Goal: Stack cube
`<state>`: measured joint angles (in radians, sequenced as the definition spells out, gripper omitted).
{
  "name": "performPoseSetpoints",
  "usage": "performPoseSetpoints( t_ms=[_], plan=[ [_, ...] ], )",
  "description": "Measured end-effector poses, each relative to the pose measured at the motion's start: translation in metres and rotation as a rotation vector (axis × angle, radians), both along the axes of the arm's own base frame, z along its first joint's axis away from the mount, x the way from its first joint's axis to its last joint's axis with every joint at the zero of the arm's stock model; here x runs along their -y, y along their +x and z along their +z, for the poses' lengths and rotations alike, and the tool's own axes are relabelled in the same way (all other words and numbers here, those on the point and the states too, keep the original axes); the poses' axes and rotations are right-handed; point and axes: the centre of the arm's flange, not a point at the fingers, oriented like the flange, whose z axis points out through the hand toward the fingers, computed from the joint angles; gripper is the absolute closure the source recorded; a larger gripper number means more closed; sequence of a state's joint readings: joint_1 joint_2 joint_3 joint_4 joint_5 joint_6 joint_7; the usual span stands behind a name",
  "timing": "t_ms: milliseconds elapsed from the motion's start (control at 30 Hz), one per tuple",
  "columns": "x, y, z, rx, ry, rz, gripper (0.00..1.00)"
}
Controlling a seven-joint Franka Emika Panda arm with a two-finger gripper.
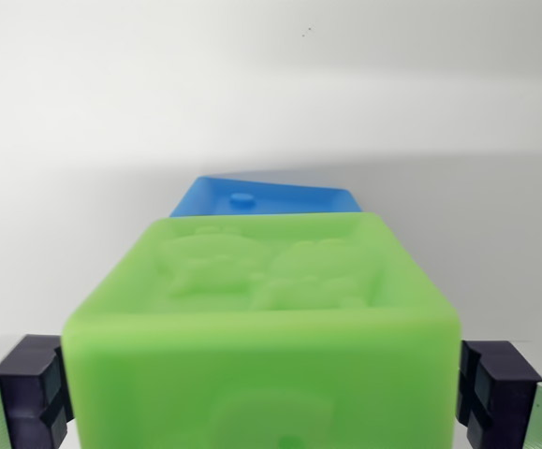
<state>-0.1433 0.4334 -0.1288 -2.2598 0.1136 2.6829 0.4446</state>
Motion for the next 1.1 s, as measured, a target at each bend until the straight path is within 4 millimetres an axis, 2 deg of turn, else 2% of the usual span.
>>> performPoseSetpoints(
  t_ms=[467, 733, 1100],
  plan=[
    [0.0, 0.0, 0.003, 0.0, 0.001, 0.0, 0.0],
    [0.0, 0.001, 0.018, 0.004, 0.002, 0.0, 0.0],
    [0.0, 0.001, 0.051, 0.006, 0.002, 0.0, 0.0]
  ],
)
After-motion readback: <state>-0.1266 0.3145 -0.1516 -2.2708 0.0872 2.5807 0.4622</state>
